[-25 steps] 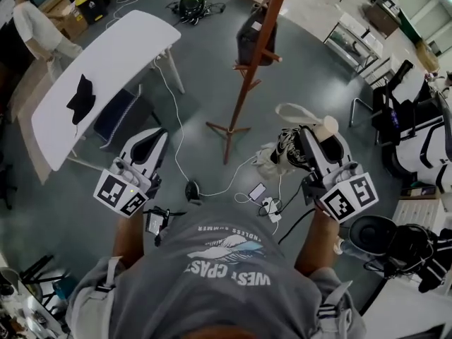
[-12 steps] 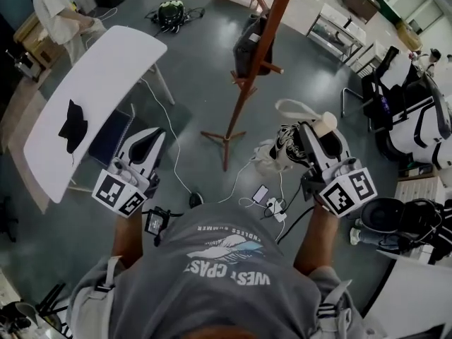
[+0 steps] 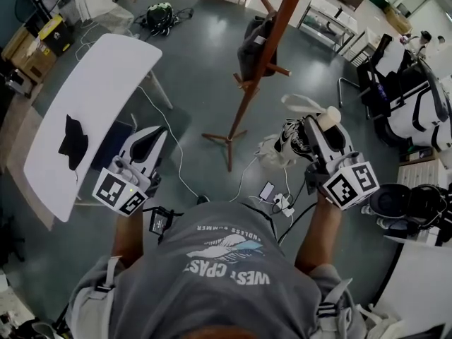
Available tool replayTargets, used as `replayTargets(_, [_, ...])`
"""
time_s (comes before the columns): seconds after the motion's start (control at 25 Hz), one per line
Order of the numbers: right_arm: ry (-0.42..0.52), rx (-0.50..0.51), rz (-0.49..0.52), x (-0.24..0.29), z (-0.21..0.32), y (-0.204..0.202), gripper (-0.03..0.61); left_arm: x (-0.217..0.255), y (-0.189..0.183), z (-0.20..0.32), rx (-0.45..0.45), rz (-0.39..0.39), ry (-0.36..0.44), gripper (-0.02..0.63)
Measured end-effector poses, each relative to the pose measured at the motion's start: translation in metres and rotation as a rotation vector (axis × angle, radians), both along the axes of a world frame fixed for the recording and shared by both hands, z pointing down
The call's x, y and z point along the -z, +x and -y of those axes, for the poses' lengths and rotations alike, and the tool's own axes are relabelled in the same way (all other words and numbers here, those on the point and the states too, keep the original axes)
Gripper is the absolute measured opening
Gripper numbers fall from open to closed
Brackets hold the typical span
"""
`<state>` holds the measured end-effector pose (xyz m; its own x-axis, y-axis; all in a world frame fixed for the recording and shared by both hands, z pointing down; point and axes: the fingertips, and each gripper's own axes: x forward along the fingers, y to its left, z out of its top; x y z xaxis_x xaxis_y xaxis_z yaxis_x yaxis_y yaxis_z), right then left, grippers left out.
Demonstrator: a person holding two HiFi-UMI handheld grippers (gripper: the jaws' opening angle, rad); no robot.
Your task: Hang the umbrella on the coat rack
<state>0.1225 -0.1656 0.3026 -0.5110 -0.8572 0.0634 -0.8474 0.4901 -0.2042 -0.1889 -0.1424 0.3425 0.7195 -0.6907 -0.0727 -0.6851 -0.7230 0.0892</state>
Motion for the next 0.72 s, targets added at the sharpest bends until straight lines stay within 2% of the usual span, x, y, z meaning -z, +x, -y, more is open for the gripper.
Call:
replayTargets(0.2, [-0.019,-0.027,0.022,-0.01,0.012,-0.001,0.176,-0.009,-0.008,0.006,-0.01,0.001,-0.02,0.018])
replayTargets(0.44, [-0.043,-0.033,0.032,-0.023,0.032,0.002,0.175,-0.018,0.002,0.013,-0.027,0.003,-0.044,0.018])
replayTargets(0.72, [-0.08,-0.016,0.039,-0.042,0.059,0.011,0.175,-0.016,0.004,0.026,0.012,0.018,-0.053,0.018])
